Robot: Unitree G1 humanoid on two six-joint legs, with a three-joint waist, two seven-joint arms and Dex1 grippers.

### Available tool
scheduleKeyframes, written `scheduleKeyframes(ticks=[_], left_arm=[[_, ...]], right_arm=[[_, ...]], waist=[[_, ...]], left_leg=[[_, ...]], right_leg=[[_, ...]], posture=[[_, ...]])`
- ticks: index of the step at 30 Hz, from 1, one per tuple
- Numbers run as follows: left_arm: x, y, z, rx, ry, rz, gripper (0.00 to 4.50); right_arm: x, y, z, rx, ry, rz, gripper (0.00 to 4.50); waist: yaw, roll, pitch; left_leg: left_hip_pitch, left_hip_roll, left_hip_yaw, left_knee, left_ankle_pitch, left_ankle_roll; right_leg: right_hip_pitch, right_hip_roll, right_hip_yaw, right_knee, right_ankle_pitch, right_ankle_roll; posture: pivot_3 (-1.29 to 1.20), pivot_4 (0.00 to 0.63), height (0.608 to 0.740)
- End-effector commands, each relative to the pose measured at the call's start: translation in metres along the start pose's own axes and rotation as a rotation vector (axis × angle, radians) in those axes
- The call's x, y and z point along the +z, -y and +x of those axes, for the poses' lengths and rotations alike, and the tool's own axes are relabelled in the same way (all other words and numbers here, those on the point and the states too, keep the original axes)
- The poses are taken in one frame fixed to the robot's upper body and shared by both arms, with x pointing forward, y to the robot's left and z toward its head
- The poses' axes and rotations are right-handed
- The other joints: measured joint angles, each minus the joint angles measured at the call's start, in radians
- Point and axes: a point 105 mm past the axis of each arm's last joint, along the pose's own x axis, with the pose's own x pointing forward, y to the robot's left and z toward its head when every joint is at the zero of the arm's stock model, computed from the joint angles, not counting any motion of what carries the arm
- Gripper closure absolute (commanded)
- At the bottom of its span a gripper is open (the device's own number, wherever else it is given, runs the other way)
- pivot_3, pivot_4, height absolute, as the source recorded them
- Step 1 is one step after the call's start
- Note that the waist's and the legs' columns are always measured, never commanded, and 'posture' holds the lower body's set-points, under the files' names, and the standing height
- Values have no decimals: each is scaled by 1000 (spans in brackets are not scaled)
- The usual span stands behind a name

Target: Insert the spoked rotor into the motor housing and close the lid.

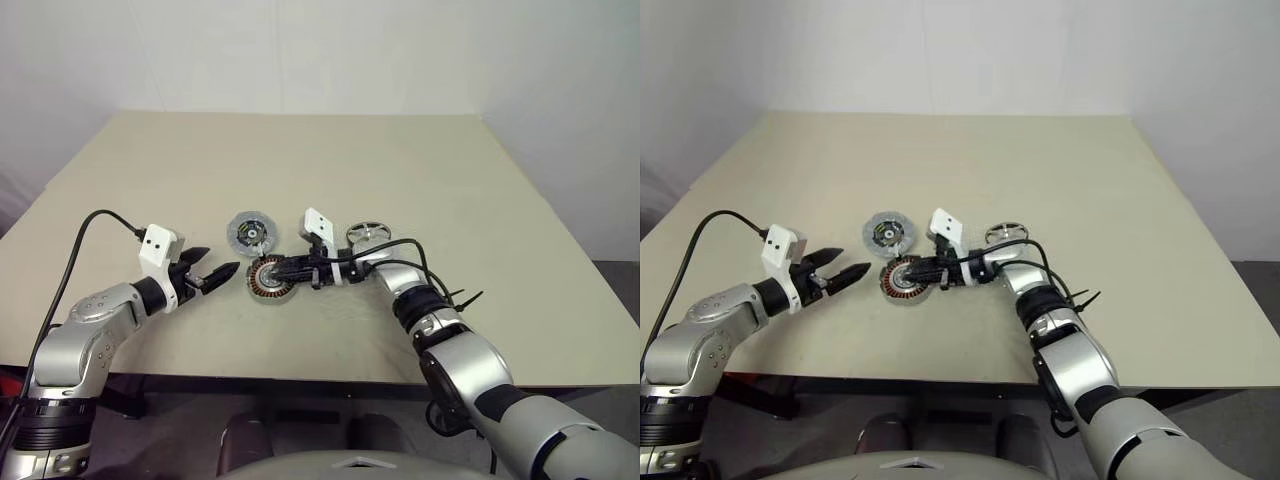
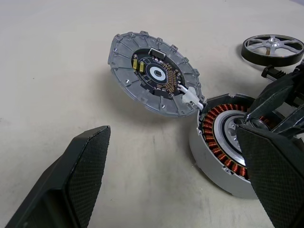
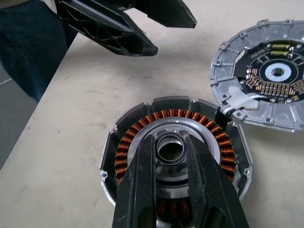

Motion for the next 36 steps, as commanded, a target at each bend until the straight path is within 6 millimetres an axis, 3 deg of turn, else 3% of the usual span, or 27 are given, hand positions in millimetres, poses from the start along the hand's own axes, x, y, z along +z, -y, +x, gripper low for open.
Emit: scheduleKeyframes(ticks=[1,7,19,32,36], left_arm=[[12,-1,-1,3,35,32,0],[12,-2,-1,6,38,31,0],[11,-2,-1,9,37,29,0],[11,-1,1,1,34,30,0],[11,-2,2,2,34,32,0]], right_arm=[[16,4,1,-2,31,-51,3892],[16,1,2,29,30,-6,3892],[20,5,4,-14,37,-64,22],[42,-1,-1,40,116,-63,22],[39,-3,0,35,94,-94,883]], waist=[[0,0,0],[0,0,0],[0,0,0],[0,0,0],[0,0,0]], left_leg=[[0,0,0,0,0,0],[0,0,0,0,0,0],[0,0,0,0,0,0],[0,0,0,0,0,0],[0,0,0,0,0,0]], right_leg=[[0,0,0,0,0,0],[0,0,0,0,0,0],[0,0,0,0,0,0],[0,0,0,0,0,0],[0,0,0,0,0,0]], posture=[[0,0,740],[0,0,740],[0,0,740],[0,0,740],[0,0,740]])
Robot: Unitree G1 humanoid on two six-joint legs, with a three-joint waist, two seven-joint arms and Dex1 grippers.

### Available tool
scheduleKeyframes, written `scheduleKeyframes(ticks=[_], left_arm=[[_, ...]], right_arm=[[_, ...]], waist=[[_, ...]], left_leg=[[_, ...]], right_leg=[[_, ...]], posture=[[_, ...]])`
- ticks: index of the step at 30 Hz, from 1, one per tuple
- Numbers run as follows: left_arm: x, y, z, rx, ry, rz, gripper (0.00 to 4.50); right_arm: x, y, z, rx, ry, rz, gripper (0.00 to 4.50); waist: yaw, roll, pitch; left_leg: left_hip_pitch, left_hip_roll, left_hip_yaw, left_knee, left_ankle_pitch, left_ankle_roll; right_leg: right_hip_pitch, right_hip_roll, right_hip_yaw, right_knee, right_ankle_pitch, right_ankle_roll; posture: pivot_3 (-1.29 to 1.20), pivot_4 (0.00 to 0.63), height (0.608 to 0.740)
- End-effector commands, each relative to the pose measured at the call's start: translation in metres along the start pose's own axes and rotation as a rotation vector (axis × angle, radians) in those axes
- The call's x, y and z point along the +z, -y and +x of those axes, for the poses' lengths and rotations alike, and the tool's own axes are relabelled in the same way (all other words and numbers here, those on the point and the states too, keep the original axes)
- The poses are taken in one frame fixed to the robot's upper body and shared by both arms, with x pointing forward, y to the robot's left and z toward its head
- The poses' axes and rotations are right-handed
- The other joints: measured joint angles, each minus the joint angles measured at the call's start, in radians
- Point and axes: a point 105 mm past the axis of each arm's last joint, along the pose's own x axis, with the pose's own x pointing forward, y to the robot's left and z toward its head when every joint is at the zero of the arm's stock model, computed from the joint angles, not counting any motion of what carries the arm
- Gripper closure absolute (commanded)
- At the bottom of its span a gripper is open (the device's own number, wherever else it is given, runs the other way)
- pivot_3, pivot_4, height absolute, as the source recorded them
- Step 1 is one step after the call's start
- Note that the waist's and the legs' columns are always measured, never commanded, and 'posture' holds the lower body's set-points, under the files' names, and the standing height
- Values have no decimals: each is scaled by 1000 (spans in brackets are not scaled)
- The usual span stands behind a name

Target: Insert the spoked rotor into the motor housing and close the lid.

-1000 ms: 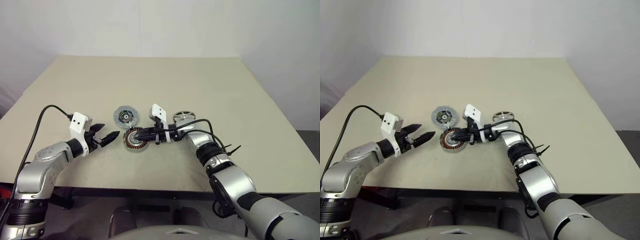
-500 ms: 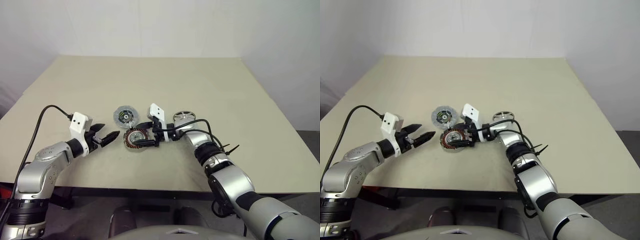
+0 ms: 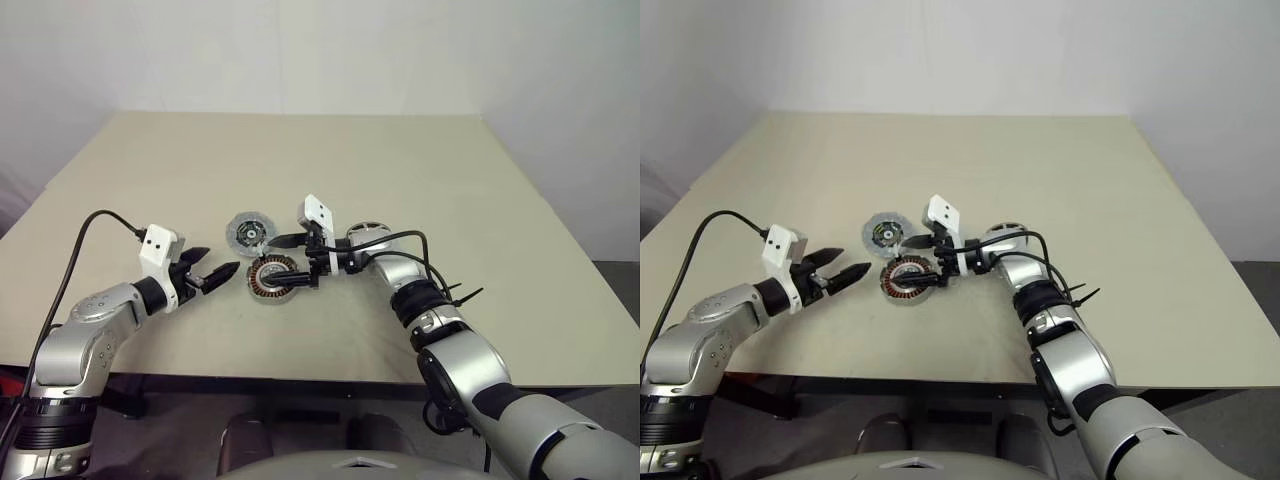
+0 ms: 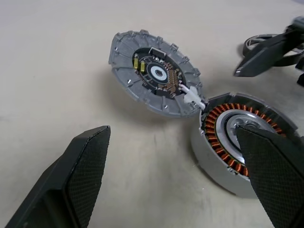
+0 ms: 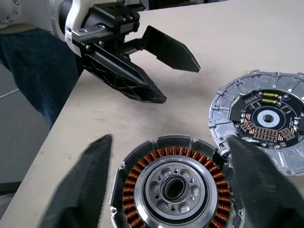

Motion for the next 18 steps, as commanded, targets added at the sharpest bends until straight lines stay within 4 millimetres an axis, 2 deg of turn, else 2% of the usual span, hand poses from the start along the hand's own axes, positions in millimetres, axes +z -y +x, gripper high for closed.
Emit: scheduleKeyframes(ticks=[1,8,11,18], left_arm=[[13,0,1,-5,40,37,0],[14,-1,1,-5,42,38,0],[14,-1,1,-3,42,39,0],[14,-1,1,1,43,39,0]], right_arm=[[11,-1,1,4,13,-71,1238],[9,4,5,-35,-15,-81,1238],[8,4,6,-31,-23,-82,2066],[8,2,10,-20,-38,-99,4477]], waist=[[0,0,0],[0,0,0],[0,0,0],[0,0,0]], left_leg=[[0,0,0,0,0,0],[0,0,0,0,0,0],[0,0,0,0,0,0],[0,0,0,0,0,0]], right_leg=[[0,0,0,0,0,0],[0,0,0,0,0,0],[0,0,0,0,0,0],[0,0,0,0,0,0]], posture=[[0,0,740],[0,0,740],[0,0,740],[0,0,740]])
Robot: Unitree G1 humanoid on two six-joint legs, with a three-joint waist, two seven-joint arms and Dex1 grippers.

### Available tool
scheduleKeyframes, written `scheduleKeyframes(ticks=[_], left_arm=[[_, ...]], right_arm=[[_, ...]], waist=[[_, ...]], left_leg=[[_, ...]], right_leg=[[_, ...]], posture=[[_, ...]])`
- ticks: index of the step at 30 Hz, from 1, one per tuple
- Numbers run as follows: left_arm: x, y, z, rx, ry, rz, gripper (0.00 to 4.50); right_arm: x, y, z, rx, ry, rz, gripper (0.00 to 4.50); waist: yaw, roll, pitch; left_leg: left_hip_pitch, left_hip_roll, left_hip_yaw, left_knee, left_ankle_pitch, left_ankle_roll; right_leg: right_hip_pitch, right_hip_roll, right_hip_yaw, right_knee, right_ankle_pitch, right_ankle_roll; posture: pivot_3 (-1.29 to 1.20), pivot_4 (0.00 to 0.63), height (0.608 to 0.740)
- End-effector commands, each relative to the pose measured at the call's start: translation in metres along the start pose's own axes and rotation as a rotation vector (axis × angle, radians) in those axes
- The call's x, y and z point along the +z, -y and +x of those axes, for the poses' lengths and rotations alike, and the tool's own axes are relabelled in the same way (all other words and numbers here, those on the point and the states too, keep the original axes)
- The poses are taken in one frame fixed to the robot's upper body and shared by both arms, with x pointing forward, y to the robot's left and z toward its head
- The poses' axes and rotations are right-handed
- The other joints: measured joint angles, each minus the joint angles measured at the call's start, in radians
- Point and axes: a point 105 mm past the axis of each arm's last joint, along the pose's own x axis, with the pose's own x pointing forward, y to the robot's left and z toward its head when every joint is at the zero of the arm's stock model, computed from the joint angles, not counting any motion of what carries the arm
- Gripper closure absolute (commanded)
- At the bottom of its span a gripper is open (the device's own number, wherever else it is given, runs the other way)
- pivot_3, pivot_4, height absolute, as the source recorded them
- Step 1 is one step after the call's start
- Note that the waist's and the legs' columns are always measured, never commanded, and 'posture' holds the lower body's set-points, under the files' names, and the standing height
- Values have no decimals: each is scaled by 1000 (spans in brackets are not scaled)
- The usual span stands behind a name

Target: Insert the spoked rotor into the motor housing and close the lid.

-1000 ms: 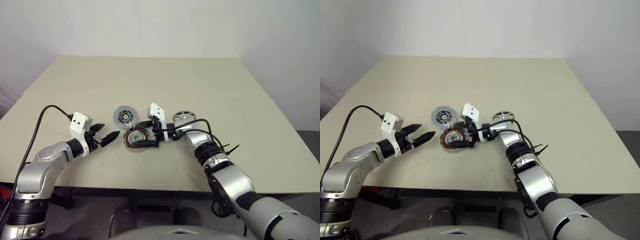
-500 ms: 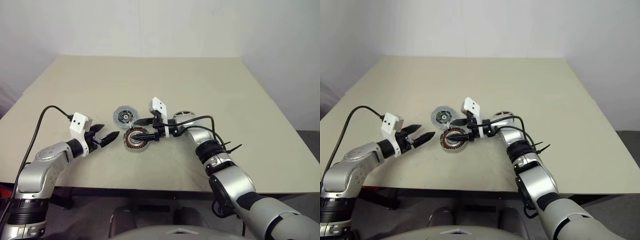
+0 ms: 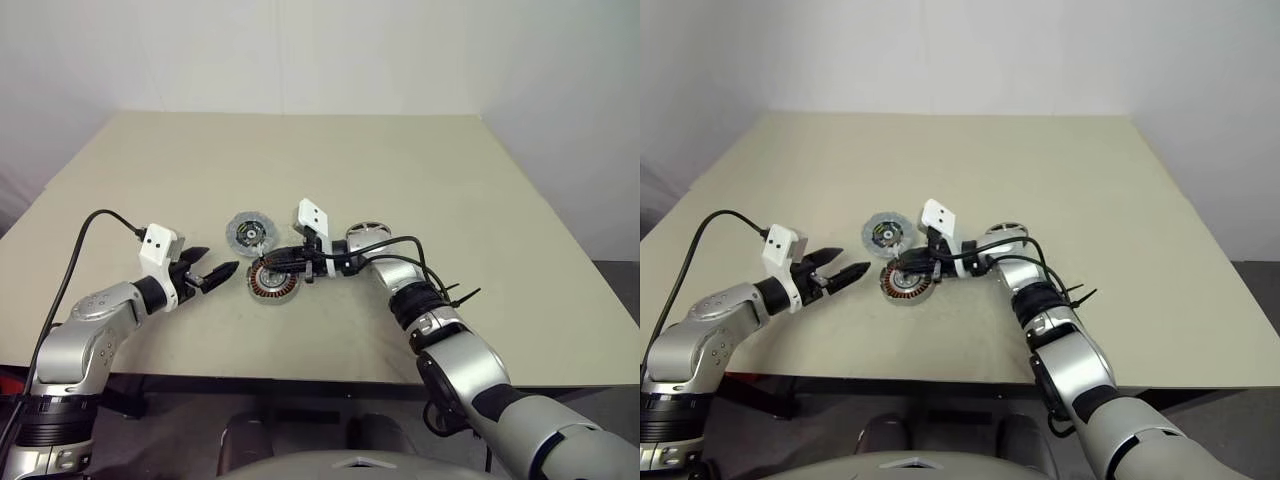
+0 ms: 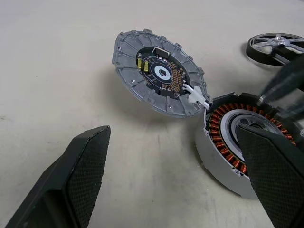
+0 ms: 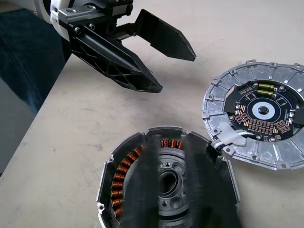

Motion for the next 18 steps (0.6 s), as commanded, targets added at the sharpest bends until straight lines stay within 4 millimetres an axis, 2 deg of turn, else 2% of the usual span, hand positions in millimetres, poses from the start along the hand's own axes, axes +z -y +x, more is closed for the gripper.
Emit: scheduleKeyframes(ticks=[1,7,13,18], left_arm=[[13,0,-1,-1,43,36,0],[13,1,-1,-1,44,36,0],[13,1,0,-4,42,37,0],[13,2,0,-5,41,38,0]], right_arm=[[15,-1,4,22,15,-63,4477],[15,-4,8,36,12,-70,4477],[-6,1,12,-15,-48,-25,4477],[-14,2,12,-28,-65,-18,4477]], waist=[[0,0,0],[0,0,0],[0,0,0],[-1,0,0]], left_leg=[[0,0,0,0,0,0],[0,0,0,0,0,0],[0,0,0,0,0,0],[0,0,0,0,0,0]], right_leg=[[0,0,0,0,0,0],[0,0,0,0,0,0],[0,0,0,0,0,0],[0,0,0,0,0,0]], posture=[[0,0,740],[0,0,740],[0,0,740],[0,0,740]])
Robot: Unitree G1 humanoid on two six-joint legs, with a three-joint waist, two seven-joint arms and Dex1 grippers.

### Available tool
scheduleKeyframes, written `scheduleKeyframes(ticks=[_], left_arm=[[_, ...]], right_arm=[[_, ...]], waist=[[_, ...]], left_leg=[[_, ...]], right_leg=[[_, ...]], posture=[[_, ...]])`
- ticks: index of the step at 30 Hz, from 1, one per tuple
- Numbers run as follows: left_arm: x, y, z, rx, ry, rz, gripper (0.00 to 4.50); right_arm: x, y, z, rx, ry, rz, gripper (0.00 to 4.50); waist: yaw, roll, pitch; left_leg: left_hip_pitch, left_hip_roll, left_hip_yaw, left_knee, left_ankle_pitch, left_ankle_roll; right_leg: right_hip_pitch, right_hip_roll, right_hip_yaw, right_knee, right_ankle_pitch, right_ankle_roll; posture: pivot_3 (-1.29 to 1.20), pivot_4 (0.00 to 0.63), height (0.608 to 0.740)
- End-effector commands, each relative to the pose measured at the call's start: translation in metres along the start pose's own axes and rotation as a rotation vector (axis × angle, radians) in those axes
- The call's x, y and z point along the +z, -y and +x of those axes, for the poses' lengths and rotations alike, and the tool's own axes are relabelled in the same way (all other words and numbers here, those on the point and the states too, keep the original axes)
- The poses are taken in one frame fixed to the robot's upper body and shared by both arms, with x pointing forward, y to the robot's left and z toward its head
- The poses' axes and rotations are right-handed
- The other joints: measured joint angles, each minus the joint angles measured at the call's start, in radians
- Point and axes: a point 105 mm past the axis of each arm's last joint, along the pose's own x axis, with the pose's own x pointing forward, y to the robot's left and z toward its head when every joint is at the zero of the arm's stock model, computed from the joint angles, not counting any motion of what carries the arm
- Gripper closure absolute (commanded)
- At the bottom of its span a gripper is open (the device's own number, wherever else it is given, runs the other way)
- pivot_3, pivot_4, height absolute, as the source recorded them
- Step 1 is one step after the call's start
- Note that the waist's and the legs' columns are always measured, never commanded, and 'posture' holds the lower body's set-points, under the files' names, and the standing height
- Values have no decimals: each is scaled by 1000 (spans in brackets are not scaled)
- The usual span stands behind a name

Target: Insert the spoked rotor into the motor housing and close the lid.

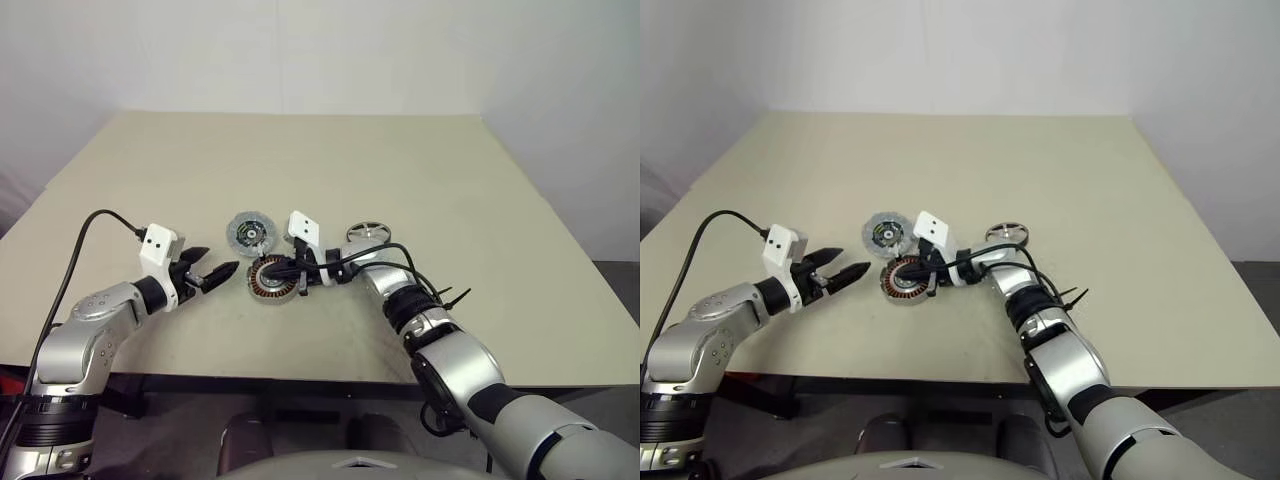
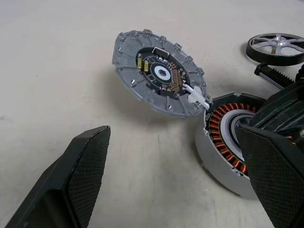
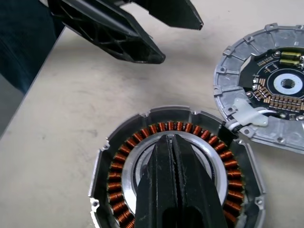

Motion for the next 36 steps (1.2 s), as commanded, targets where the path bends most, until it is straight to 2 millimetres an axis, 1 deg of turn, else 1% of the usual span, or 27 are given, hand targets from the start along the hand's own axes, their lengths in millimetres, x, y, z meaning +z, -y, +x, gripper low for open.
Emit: scheduleKeyframes(ticks=[1,5,11,14,16,21,23,26,29,33,36], left_arm=[[13,2,0,-6,41,39,0],[12,3,0,-9,40,38,0],[12,3,1,-12,41,36,0],[12,3,2,-14,40,35,0],[12,4,2,-14,39,34,0],[12,4,3,-16,40,32,0],[12,4,3,-16,40,33,0],[11,3,4,-15,40,33,0],[12,4,4,-15,41,33,0],[12,4,4,-15,43,31,0],[11,3,3,-14,42,30,0]], right_arm=[[6,3,0,-5,7,-36,4477],[12,0,-2,19,43,-39,4477],[40,3,-10,24,133,-70,4477],[47,4,-16,27,139,-99,4477],[48,3,-18,32,134,-109,4477],[40,-4,-25,86,62,-152,4477],[36,-3,-29,92,22,-165,4477],[38,2,-37,90,8,-182,4477],[43,8,-41,66,4,-219,3852],[44,12,-41,42,-15,-275,2531],[43,10,-41,59,-21,-291,2531]], waist=[[0,0,0],[0,0,0],[1,0,0],[1,0,0],[1,0,0],[1,0,0],[1,0,0],[1,0,0],[1,0,0],[0,0,0],[1,0,0]], left_leg=[[0,0,0,0,0,0],[0,0,0,0,0,0],[0,0,0,0,0,0],[0,0,0,0,0,0],[0,0,0,0,0,0],[0,0,0,0,0,0],[0,0,0,0,0,0],[0,0,0,0,0,0],[0,0,0,0,0,0],[0,0,0,0,0,0],[0,0,0,0,0,0]], right_leg=[[0,0,0,0,0,0],[0,0,0,0,0,0],[0,0,0,0,0,0],[0,0,0,0,0,0],[0,0,0,0,0,0],[0,0,0,0,0,0],[0,0,0,0,0,0],[0,0,0,0,0,0],[0,0,0,0,0,0],[0,0,0,0,0,0],[0,0,0,0,0,0]], posture=[[0,0,740],[0,0,740],[0,0,740],[0,0,740],[0,0,740],[0,0,740],[0,0,740],[0,0,740],[0,0,740],[0,0,740],[0,0,740]])
